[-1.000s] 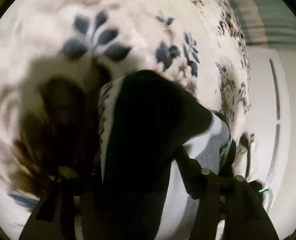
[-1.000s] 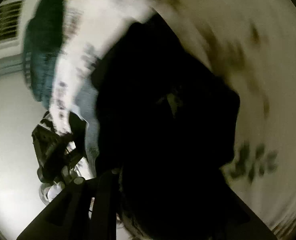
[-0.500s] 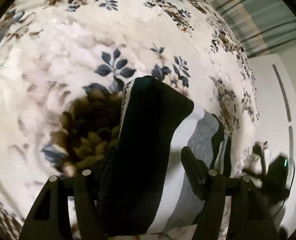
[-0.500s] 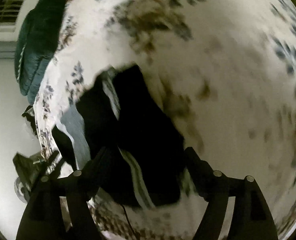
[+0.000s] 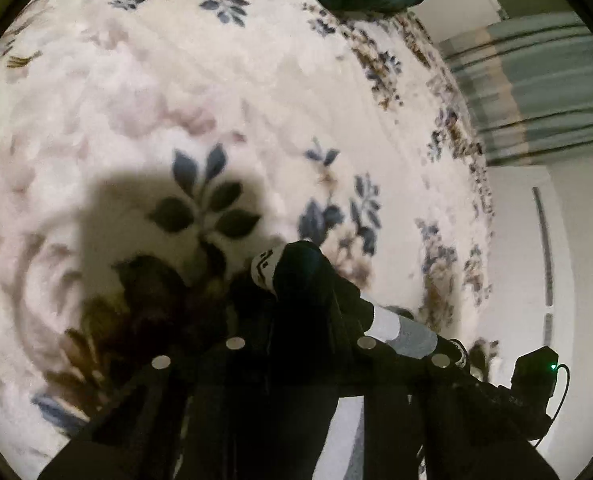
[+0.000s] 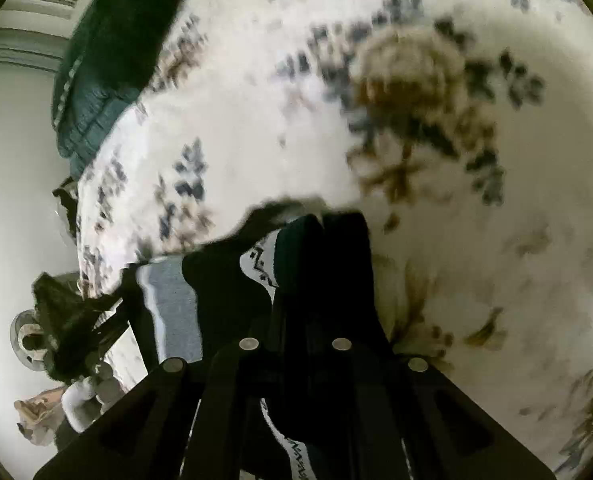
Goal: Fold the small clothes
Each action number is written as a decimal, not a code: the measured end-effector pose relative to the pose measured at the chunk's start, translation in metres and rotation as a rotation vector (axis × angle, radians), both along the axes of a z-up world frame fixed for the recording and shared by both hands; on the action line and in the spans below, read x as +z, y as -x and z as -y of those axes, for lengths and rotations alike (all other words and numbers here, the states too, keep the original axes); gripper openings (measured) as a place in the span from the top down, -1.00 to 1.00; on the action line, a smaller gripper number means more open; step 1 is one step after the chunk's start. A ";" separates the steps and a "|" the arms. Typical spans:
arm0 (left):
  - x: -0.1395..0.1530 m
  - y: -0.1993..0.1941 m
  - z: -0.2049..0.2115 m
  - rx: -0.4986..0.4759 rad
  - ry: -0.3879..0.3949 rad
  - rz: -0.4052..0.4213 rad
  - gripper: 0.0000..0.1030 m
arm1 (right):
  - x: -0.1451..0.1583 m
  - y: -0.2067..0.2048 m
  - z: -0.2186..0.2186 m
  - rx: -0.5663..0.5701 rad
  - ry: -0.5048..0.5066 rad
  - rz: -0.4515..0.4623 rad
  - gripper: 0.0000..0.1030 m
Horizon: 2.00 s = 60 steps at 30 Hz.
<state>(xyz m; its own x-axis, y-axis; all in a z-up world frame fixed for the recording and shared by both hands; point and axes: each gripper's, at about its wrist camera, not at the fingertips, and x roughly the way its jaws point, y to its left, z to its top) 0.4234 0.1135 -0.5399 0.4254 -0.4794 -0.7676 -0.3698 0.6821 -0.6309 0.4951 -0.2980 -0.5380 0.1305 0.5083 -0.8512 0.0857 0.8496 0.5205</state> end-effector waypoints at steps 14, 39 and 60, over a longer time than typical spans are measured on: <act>0.041 0.082 0.005 -0.016 -0.246 -0.061 -0.03 | -0.036 0.030 0.020 -0.030 -0.054 -0.167 -0.18; -0.078 0.190 0.076 -0.060 -0.378 -0.436 -1.00 | -0.027 0.056 0.016 -0.034 0.006 -0.105 -0.20; 0.031 0.105 0.022 0.007 -0.399 -0.103 -0.99 | -0.066 -0.018 0.022 -0.073 -0.132 -0.122 -0.53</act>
